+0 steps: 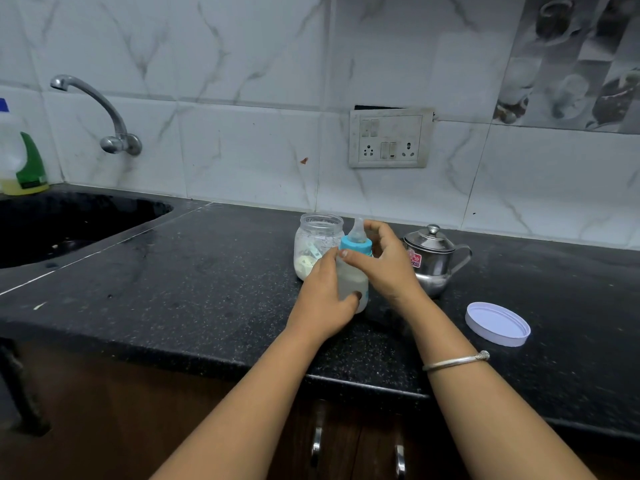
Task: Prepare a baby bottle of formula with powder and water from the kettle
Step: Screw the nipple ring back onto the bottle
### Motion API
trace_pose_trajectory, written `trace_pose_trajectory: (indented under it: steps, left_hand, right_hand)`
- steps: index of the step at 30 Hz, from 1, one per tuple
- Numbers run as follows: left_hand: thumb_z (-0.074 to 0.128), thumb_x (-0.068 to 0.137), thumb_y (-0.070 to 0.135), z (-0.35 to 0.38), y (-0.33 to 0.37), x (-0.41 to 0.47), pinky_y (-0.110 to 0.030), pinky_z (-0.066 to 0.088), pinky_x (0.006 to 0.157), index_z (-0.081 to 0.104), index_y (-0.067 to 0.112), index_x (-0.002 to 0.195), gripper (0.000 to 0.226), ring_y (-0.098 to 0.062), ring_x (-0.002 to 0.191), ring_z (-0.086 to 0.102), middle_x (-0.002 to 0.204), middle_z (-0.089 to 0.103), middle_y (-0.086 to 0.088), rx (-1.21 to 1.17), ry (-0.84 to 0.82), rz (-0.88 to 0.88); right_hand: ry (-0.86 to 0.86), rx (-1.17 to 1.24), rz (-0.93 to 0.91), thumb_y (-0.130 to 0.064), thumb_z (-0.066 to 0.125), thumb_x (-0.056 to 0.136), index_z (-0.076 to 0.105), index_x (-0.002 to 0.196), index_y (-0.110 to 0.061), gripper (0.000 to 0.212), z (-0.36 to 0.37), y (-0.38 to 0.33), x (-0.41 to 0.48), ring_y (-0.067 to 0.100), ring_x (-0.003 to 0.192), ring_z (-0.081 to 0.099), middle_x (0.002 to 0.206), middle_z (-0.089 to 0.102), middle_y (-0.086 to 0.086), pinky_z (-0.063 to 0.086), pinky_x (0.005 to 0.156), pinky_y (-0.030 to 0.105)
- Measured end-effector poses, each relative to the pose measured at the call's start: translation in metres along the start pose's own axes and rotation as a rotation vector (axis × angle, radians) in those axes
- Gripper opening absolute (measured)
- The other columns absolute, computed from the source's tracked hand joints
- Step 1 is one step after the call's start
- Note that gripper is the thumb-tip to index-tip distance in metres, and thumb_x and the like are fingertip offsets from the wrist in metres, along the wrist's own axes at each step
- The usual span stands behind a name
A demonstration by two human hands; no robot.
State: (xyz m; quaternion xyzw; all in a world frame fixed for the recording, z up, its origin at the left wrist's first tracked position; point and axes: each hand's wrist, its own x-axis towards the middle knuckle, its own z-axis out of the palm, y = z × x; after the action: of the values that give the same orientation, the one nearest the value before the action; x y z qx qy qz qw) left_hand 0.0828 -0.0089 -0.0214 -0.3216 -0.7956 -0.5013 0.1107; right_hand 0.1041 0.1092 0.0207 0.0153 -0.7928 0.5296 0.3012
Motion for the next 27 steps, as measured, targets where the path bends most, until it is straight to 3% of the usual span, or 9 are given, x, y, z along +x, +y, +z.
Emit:
trace_pose_trajectory:
  steps: [4, 9, 12, 19, 23, 27]
  left_hand:
    - [0.062, 0.072, 0.023, 0.0002, -0.0005, -0.0001, -0.041, 0.049, 0.091, 0.032, 0.019, 0.138, 0.073, -0.020, 0.110, 0.054, 0.124, 0.054, -0.002, 0.011, 0.000, -0.016]
    - [0.063, 0.075, 0.019, 0.0000, 0.0001, 0.0001, -0.036, 0.049, 0.089, 0.034, 0.019, 0.135, 0.067, -0.021, 0.108, 0.055, 0.122, 0.054, -0.001, 0.021, 0.002, -0.008]
    - [0.063, 0.073, 0.022, 0.0004, -0.0005, 0.0000, -0.040, 0.049, 0.092, 0.031, 0.019, 0.138, 0.072, -0.018, 0.112, 0.054, 0.125, 0.053, -0.001, 0.015, -0.002, -0.012]
    - [0.063, 0.074, 0.018, 0.0003, 0.0003, 0.0006, -0.031, 0.048, 0.084, 0.036, 0.021, 0.133, 0.064, -0.020, 0.101, 0.056, 0.118, 0.055, 0.001, 0.013, -0.001, 0.001]
    - [0.064, 0.073, 0.020, 0.0004, -0.0001, 0.0001, -0.041, 0.050, 0.090, 0.033, 0.018, 0.137, 0.071, -0.019, 0.108, 0.055, 0.123, 0.054, -0.002, 0.010, 0.002, -0.010]
    - [0.062, 0.072, 0.022, 0.0007, 0.0005, -0.0002, -0.041, 0.049, 0.092, 0.031, 0.019, 0.139, 0.074, -0.019, 0.111, 0.054, 0.125, 0.054, -0.002, 0.008, 0.003, -0.005]
  right_hand:
    - [0.048, 0.036, 0.032, -0.018, 0.077, 0.067, 0.055, 0.099, -0.030, 0.040, -0.0007, 0.0002, 0.0014, 0.018, 0.094, 0.064, 0.100, 0.068, 0.001, 0.052, 0.090, 0.042]
    - [0.038, -0.016, 0.012, -0.018, 0.079, 0.071, 0.049, 0.109, -0.025, 0.049, 0.0010, -0.0018, -0.0012, 0.010, 0.090, 0.058, 0.105, 0.063, -0.003, 0.049, 0.087, 0.034]
    - [0.023, 0.048, 0.027, -0.005, 0.073, 0.074, 0.050, 0.107, -0.027, 0.046, -0.0013, -0.0033, -0.0008, 0.010, 0.095, 0.060, 0.098, 0.062, -0.014, 0.049, 0.095, 0.039]
    - [0.059, -0.011, -0.004, -0.017, 0.081, 0.069, 0.049, 0.108, -0.026, 0.051, 0.0018, -0.0029, -0.0028, 0.009, 0.089, 0.057, 0.104, 0.061, -0.004, 0.048, 0.083, 0.029]
    - [0.055, 0.063, 0.034, -0.005, 0.073, 0.073, 0.053, 0.102, -0.030, 0.043, -0.0009, -0.0029, -0.0005, 0.021, 0.097, 0.064, 0.102, 0.068, 0.004, 0.051, 0.092, 0.043]
    - [0.091, 0.016, 0.023, -0.014, 0.080, 0.069, 0.053, 0.101, -0.029, 0.044, 0.0005, -0.0019, -0.0014, 0.019, 0.090, 0.064, 0.094, 0.068, 0.000, 0.052, 0.086, 0.042]
